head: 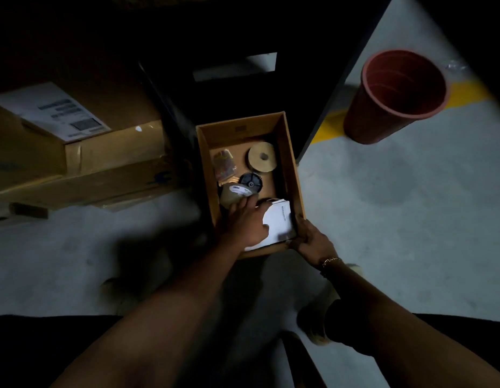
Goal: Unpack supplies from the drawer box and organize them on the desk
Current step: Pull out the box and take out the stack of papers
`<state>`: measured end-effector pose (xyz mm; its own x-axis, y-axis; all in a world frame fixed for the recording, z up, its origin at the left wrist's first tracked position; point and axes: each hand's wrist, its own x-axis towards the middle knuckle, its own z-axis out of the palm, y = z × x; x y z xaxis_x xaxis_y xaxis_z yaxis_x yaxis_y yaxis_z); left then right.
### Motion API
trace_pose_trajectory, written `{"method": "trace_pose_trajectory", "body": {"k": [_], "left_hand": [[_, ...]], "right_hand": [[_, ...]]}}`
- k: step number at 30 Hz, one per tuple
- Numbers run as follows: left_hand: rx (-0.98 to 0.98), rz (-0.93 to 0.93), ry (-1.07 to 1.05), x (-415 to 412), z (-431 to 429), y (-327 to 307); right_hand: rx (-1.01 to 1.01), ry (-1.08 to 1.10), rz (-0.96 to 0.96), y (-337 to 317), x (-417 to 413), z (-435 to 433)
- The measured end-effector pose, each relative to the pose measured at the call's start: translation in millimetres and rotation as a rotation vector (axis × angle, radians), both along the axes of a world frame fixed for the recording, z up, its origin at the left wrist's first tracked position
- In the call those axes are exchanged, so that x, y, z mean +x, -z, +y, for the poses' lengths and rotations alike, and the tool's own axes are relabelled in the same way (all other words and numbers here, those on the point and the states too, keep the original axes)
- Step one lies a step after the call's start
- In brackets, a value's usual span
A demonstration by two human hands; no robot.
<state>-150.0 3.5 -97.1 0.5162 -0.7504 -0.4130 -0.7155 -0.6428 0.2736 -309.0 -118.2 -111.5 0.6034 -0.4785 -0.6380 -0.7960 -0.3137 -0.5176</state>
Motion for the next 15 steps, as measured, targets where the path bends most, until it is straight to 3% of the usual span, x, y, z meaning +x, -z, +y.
{"method": "trace_pose_trajectory", "body": {"k": [2,5,15], "left_hand": [[0.131,0.151,0.044,9.3,-14.0,7.7],[0.285,0.161,0.133,20.2,-25.7,11.4],[0.244,0.047,0.205,7.9,-14.5,11.8]], "right_hand": [[-0.011,-0.02,-0.003,4.2,-1.1,-3.0],[-0.029,-0.048,-0.005,7.1,-0.9,-5.1],[-0.067,-0.043,-0.027,11.5,-1.4,-2.3]]}}
